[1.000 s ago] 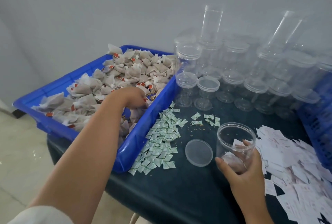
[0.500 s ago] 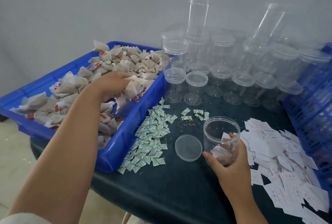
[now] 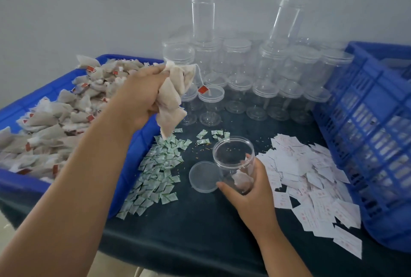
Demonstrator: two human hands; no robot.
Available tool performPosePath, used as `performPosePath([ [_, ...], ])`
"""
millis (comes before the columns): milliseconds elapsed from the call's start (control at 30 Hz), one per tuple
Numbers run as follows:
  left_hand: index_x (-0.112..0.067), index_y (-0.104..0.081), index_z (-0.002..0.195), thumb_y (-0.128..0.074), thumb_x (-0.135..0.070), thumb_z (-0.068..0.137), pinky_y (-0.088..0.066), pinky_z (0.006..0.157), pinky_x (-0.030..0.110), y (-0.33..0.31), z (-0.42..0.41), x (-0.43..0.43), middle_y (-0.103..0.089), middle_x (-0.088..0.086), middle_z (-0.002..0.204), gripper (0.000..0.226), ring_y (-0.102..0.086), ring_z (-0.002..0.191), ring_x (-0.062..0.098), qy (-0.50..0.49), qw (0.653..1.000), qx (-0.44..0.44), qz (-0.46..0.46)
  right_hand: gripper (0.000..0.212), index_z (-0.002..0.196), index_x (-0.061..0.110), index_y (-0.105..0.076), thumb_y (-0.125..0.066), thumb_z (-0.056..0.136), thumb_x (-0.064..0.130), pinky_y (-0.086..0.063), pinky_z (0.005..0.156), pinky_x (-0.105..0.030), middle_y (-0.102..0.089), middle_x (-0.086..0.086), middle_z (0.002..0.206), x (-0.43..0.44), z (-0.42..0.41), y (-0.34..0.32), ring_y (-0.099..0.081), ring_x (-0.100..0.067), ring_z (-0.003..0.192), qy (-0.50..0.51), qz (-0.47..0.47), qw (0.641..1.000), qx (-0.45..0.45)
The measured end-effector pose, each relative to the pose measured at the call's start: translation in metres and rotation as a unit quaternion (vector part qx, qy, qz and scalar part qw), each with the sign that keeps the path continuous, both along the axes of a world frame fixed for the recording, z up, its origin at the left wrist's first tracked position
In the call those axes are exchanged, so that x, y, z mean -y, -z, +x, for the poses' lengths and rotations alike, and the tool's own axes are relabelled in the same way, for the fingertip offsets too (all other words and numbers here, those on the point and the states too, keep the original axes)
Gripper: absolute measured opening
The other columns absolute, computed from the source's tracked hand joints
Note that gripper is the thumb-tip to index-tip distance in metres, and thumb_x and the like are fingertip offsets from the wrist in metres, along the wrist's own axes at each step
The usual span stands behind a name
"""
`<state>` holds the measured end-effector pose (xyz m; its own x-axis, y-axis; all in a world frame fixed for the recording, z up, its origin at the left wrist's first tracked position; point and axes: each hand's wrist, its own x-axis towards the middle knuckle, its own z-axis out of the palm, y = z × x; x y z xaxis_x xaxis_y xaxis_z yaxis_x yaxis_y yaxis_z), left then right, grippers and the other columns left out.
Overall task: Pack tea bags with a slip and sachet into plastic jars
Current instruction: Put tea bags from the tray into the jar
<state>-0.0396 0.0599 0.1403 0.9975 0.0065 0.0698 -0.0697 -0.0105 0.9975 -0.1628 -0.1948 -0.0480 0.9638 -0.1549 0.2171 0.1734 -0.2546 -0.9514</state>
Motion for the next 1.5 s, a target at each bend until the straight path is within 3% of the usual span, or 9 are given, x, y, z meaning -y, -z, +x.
performPosePath([
  [167,-0.036,-0.075,0.102,-0.055,-0.035,0.105,-0.046,0.066,0.029,0.076,0.000,0.030,-0.075,-0.006,0.095,0.020,-0.064,0.081,0.013,-0.026,0.982,-0.063,0.176,0.077,0.133,0.050,-0.055,-0.098,0.069,0.045,-0.056,0.106,-0.040,-0.068,0.019,0.132,0.004,-0.001,-0.004,-0.066,-0.007,0.126,0.019,0.030,0.999,0.011],
  [333,-0.033,-0.075,0.110,-0.059,-0.030,0.100,-0.042,0.065,0.023,0.119,-0.007,0.036,-0.069,-0.018,0.098,0.019,-0.063,0.085,0.003,-0.027,0.956,-0.066,0.284,0.073,0.125,0.060,-0.054,-0.096,0.067,0.049,-0.054,0.099,-0.020,-0.067,0.026,0.131,0.004,-0.002,-0.005,-0.065,-0.001,0.125,0.025,0.042,0.999,0.007],
  [467,-0.040,-0.071,0.093,-0.062,-0.037,0.098,-0.044,0.067,0.024,0.109,-0.008,0.034,-0.071,-0.020,0.091,0.011,-0.063,0.081,-0.009,-0.047,0.959,-0.023,0.280,0.074,0.124,0.065,-0.052,-0.096,0.067,0.050,-0.052,0.099,-0.013,-0.064,0.030,0.134,0.004,0.000,-0.003,-0.061,0.004,0.130,0.020,0.032,0.999,0.002],
  [667,-0.026,-0.074,0.102,-0.054,-0.059,0.098,-0.059,0.093,0.056,0.068,-0.023,0.044,-0.074,0.010,0.104,0.039,-0.070,0.102,0.032,-0.002,0.981,0.009,0.192,0.087,0.143,0.041,-0.052,-0.098,0.069,0.051,-0.050,0.113,-0.033,-0.062,0.021,0.143,0.002,0.003,0.003,-0.056,-0.002,0.138,-0.005,-0.009,1.000,-0.002],
  [800,-0.033,-0.077,0.099,-0.054,-0.053,0.105,-0.055,0.070,0.016,0.054,-0.033,0.057,-0.075,-0.003,0.094,0.031,-0.067,0.078,0.002,0.060,0.976,0.030,0.206,0.086,0.141,0.043,-0.052,-0.098,0.069,0.053,-0.053,0.109,-0.034,-0.062,0.020,0.142,0.001,0.001,0.001,-0.059,-0.004,0.135,-0.006,-0.024,1.000,-0.005],
  [867,-0.029,-0.078,0.095,-0.055,-0.046,0.107,-0.049,0.064,0.009,0.051,-0.039,0.066,-0.075,-0.006,0.087,0.031,-0.064,0.072,-0.003,0.101,0.967,0.046,0.230,0.087,0.143,0.039,-0.052,-0.099,0.070,0.049,-0.054,0.110,-0.037,-0.062,0.018,0.142,0.001,0.001,0.001,-0.058,-0.007,0.136,-0.005,-0.017,1.000,-0.006],
  [1033,-0.028,-0.071,0.088,-0.049,-0.042,0.108,-0.046,0.068,0.026,0.052,-0.044,0.080,-0.070,-0.006,0.082,0.032,-0.058,0.070,0.001,0.145,0.905,0.086,0.391,0.087,0.146,0.027,-0.052,-0.100,0.074,0.037,-0.051,0.115,-0.045,-0.063,0.011,0.144,0.004,0.002,0.003,-0.058,-0.014,0.140,-0.001,0.019,1.000,0.000],
  [1333,-0.044,-0.073,0.099,-0.070,-0.047,0.096,-0.044,0.068,0.015,0.043,-0.045,0.085,-0.071,-0.023,0.085,0.005,-0.064,0.081,-0.004,0.138,0.909,0.151,0.363,0.080,0.140,0.033,-0.055,-0.100,0.074,0.039,-0.058,0.106,-0.046,-0.068,0.011,0.138,0.003,-0.001,-0.004,-0.065,-0.014,0.131,0.004,0.055,0.998,-0.003],
  [1500,-0.039,-0.070,0.111,-0.070,-0.054,0.093,-0.049,0.077,0.017,0.044,-0.051,0.091,-0.072,-0.021,0.094,0.023,-0.065,0.092,-0.005,0.126,0.883,0.175,0.416,0.082,0.138,0.031,-0.056,-0.101,0.071,0.041,-0.063,0.096,-0.045,-0.070,0.010,0.129,0.003,-0.002,-0.005,-0.071,-0.017,0.118,0.014,0.056,0.998,0.000],
])
